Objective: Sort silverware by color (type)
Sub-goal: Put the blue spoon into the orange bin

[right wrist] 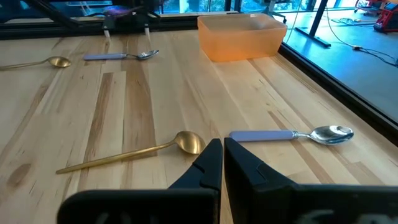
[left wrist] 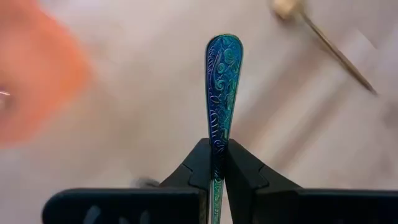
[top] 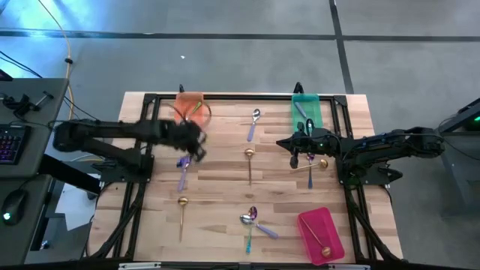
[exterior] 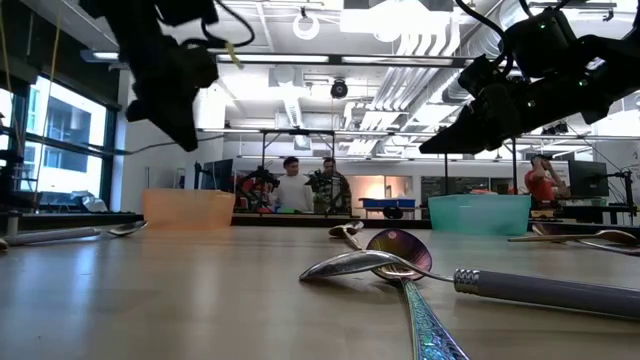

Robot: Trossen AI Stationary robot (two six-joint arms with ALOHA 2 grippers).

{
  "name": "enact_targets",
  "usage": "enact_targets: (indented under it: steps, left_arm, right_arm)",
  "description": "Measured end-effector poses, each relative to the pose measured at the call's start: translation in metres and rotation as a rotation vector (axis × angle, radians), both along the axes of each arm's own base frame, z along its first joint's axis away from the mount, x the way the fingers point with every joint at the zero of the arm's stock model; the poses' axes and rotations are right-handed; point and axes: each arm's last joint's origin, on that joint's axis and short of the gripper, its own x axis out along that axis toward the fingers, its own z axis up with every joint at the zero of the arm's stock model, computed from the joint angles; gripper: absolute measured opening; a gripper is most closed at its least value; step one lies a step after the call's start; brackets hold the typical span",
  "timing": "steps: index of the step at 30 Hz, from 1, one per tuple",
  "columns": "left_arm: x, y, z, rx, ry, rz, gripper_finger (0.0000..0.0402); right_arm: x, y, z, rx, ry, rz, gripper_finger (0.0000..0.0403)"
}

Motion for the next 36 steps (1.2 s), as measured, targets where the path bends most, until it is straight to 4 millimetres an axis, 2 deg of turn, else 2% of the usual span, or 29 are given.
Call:
enact_targets:
  steps: [5, 10, 14, 17, 20, 23, 30, 36]
  left_arm:
    - [-0.02, 0.067, 0.005, 0.074, -0.032, 0.131, 0.0012]
    - [-0.04, 0.128, 0.005, 0.093, -0.182, 0.246, 0.0012]
    - [-0.051, 0.164, -0.001, 0.166, -0.225, 0.302, 0.0012]
    - [-0.061, 0.184, -0.019, 0.139, -0.178, 0.356, 0.0012]
    - [-0.065, 0.197, -0.04, 0.082, -0.121, 0.366, 0.0012]
    - [-0.062, 0.2, -0.054, 0.041, -0.094, 0.338, 0.0012]
    - [-0.054, 0.198, -0.062, 0.014, -0.067, 0.302, 0.0014]
    - [-0.053, 0.196, -0.058, 0.033, -0.073, 0.282, 0.0083]
  right_arm:
    - [0.0, 0.0, 0.0, 0.002, 0.0, 0.0, 0.0]
    - [0.0, 0.0, 0.0, 0.002, -0.003, -0.001, 0.0]
    - [0.0, 0.0, 0.0, 0.001, -0.004, 0.0, 0.0]
    - [0.0, 0.0, 0.0, 0.001, -0.004, 0.0, 0.0]
    - [0.0, 0.0, 0.0, 0.001, -0.004, 0.0, 0.0]
    - [0.0, 0.0, 0.0, 0.001, -0.004, 0.0, 0.0]
    - [0.0, 0.0, 0.001, 0.001, -0.007, -0.001, 0.0]
    - [0.0, 0.0, 0.001, 0.015, -0.01, -0.005, 0.0]
